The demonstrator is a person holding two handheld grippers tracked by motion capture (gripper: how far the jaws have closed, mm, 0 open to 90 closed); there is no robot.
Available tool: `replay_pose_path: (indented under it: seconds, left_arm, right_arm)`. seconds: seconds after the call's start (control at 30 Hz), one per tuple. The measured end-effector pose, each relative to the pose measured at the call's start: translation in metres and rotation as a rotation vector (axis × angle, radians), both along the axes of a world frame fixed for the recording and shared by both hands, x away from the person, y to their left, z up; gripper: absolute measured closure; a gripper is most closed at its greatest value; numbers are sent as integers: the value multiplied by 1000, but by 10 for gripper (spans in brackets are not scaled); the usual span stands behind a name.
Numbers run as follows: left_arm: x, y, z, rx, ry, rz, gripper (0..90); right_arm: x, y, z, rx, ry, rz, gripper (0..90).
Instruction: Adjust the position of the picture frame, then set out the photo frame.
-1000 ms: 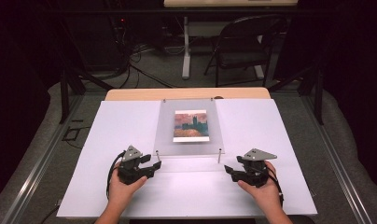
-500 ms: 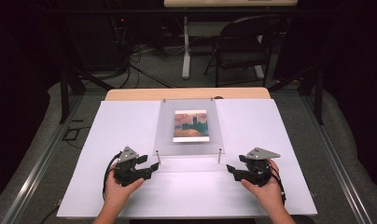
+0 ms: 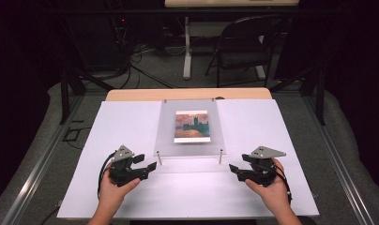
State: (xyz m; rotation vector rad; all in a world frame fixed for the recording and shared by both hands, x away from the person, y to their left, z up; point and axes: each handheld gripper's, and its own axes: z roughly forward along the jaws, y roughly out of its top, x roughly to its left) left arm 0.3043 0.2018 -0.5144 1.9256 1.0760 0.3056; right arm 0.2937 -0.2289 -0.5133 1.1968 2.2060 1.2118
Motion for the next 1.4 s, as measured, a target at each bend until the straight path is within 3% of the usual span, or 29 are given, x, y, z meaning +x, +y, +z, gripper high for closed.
replay_pose_path:
  seconds: [0.1, 0.33, 0.63, 0.77, 0.87, 1.17, 1.3, 1.4]
  left_arm:
    - [3, 3, 4, -29, -2, 10, 355]
    - [18, 7, 17, -42, 5, 13, 327]
    - [40, 10, 21, -39, 39, 29, 327]
    - [50, 11, 23, -22, 46, 42, 327]
    - [58, 12, 24, -32, 48, 52, 325]
    - [81, 7, 23, -38, 68, 74, 325]
    - [93, 2, 22, -77, 73, 91, 325]
    - [102, -4, 21, -81, 74, 93, 325]
  right_arm:
    - [3, -4, 4, 7, 3, -22, 333]
    - [10, -13, 14, 53, 2, -55, 317]
    - [28, -19, 16, 59, 48, -60, 303]
    - [40, -20, 22, 38, 40, -74, 303]
    - [44, -20, 24, 36, 28, -75, 304]
    - [66, -14, 22, 20, 29, -95, 306]
    - [78, -11, 20, 31, 36, -106, 307]
    - [88, -9, 16, 48, 53, -123, 311]
